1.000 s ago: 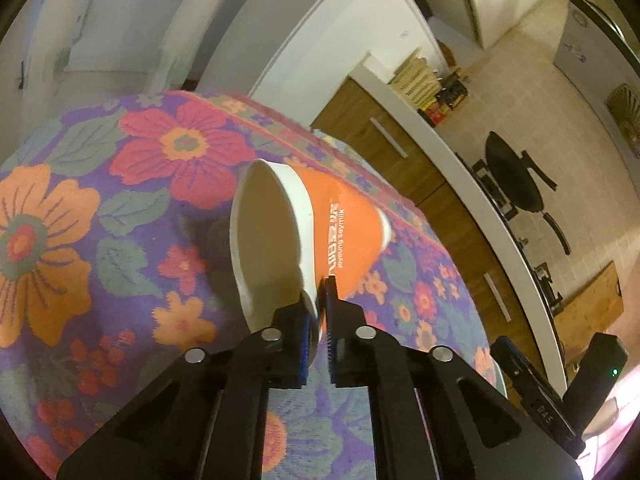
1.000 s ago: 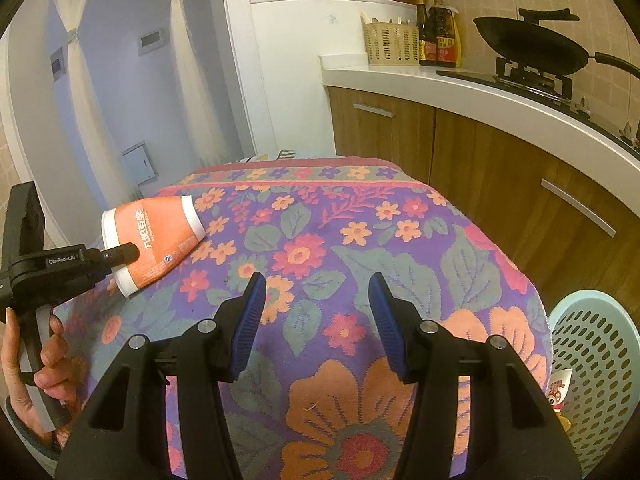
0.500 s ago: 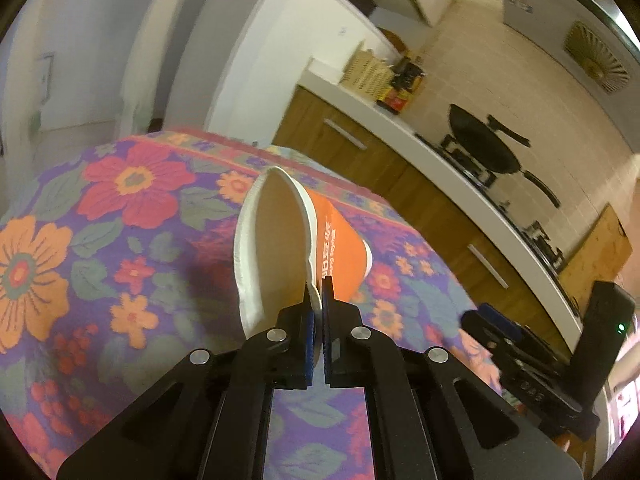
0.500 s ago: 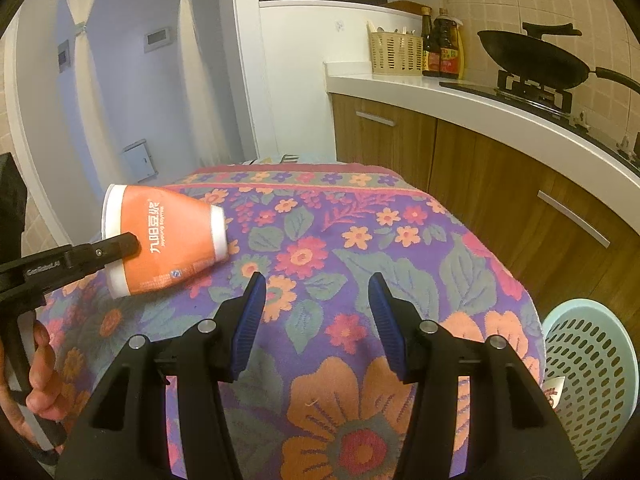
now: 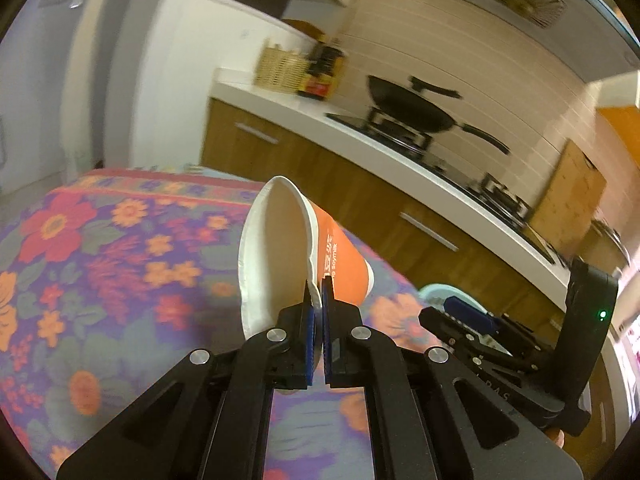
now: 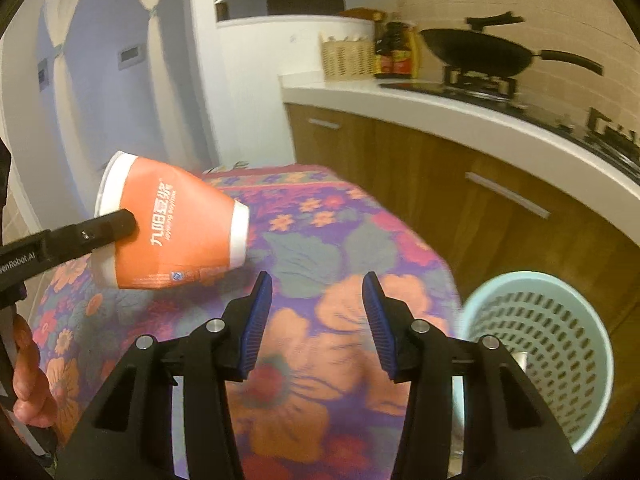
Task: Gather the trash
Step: 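Carry the orange paper cup over the blue basket and open the left tool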
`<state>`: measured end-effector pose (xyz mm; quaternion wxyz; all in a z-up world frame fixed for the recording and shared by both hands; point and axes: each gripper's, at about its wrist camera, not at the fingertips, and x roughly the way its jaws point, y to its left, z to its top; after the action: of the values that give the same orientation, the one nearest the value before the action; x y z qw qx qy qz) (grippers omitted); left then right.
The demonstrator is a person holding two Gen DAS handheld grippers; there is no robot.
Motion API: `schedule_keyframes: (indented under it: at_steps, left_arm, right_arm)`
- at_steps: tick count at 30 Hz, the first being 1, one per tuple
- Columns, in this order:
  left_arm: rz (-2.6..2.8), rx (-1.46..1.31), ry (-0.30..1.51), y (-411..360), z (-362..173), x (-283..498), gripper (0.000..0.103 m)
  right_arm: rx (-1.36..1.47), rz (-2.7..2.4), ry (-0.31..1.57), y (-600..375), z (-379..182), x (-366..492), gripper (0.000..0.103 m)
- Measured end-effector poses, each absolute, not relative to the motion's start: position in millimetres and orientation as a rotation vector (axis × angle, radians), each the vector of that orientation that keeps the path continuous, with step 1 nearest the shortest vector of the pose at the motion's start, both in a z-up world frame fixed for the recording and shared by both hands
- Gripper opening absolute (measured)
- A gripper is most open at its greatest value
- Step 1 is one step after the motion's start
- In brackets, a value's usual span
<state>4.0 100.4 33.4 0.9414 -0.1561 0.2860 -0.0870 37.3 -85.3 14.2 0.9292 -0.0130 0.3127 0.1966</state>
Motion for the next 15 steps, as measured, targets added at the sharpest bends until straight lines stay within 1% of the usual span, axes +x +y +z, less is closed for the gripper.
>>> schedule_keyframes:
  at_steps: [7,15]
  left_arm:
    - [-0.284,-0.222,0.623,17.5,29.5,19.7,0.001]
    - [-0.413,-0.140,0.657,-68.9,26.9,47.1,0.001]
  right_arm:
    - [0.010,0.308,0.627,-148.2,27.0,28.2,0.043]
    - [0.072,0.160,0.664,-228.7,20.7,31.2,0.043]
